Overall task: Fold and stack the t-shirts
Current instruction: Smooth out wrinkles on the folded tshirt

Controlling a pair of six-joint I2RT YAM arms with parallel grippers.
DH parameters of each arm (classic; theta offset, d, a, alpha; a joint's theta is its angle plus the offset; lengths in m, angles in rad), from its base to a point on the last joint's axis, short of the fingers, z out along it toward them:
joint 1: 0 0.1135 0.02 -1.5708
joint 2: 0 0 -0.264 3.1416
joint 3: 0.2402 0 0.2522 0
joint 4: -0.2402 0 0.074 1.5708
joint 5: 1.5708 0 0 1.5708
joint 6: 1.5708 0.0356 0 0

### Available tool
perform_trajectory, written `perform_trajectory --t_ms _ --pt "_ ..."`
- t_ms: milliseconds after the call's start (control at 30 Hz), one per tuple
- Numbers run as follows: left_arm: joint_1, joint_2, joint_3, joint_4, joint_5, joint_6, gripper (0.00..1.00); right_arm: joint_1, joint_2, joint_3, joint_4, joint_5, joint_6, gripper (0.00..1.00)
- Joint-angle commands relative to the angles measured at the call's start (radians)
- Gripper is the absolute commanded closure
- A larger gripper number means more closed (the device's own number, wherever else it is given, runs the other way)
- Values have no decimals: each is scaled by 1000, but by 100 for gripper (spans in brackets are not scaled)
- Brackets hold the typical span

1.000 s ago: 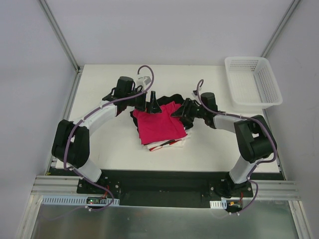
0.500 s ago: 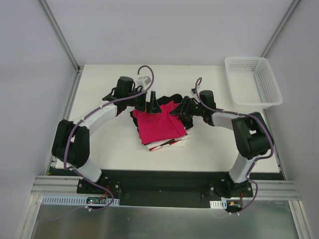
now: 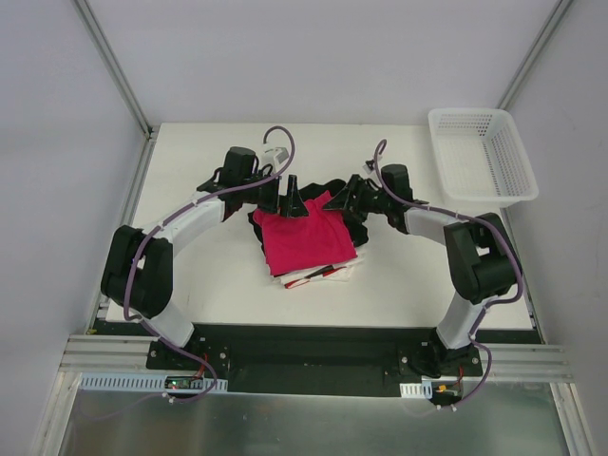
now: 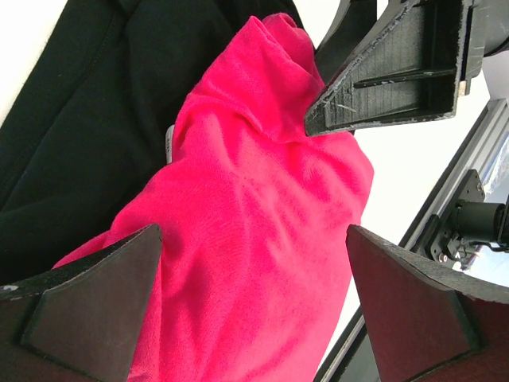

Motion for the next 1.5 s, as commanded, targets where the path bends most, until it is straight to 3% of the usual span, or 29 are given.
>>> perform_trajectory --t_ms 0,400,500,533,767,1467 --pt "-13 1 28 20 37 0 1 16 7 48 22 -9 -17 46" --pt "-13 -8 19 20 28 8 1 28 80 61 66 -8 12 48" --pt "-13 -5 20 19 29 8 1 27 97 65 66 -8 9 58" --pt "-13 -3 20 20 29 8 1 27 100 70 68 -9 8 69" --pt "-13 -9 22 20 29 6 1 24 124 107 60 -25 15 99" --pt "-13 -2 14 37 40 -3 1 11 163 275 -72 -31 -35 98"
